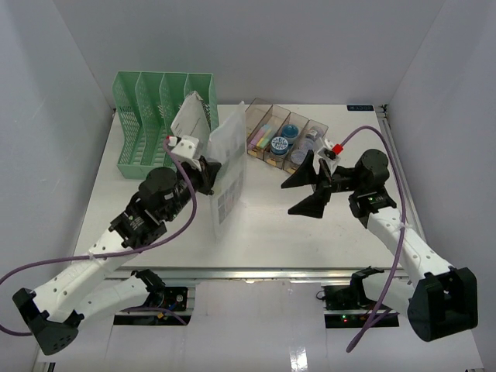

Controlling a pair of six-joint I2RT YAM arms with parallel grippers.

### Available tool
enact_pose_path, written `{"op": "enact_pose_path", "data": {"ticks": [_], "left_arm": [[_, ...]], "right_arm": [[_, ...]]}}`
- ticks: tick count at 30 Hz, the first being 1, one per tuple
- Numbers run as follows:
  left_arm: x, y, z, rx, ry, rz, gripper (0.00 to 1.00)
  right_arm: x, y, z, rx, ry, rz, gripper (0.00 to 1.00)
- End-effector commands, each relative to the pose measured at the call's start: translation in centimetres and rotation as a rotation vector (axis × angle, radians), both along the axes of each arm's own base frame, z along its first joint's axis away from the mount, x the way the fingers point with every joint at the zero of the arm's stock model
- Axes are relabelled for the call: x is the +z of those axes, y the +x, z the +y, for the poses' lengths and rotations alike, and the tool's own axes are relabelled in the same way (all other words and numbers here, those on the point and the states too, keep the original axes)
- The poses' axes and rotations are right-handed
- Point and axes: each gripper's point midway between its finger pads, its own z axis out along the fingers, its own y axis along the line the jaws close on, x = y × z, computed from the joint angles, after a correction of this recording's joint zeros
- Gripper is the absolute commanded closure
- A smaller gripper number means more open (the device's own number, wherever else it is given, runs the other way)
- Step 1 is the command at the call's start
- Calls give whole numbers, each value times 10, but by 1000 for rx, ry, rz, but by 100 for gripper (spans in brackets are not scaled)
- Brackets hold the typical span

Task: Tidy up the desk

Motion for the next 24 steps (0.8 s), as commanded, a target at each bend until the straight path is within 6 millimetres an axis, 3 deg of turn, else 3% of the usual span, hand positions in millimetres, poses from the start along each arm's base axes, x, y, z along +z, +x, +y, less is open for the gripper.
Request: {"op": "enact_pose_path", "data": {"ticks": [1,4,12,17,24], "left_arm": [[63,35,29,111,-73,-91,100],[92,58,47,172,-100,-126,100],[184,102,66,206,-183,-242,100],[231,137,98,282,-165,-309,100],[247,164,152,426,-119,-396,100]], "right_arm": [[-18,-17,-15,60,2,-146,2],[-32,-18,-21,21,-11,-194,4],[-50,-8,-36,-40,-14,-229,6],[-53,-6,-40,-53,-14,-226,6],[-51,-5,-44,-70,-14,-238,6]]}}
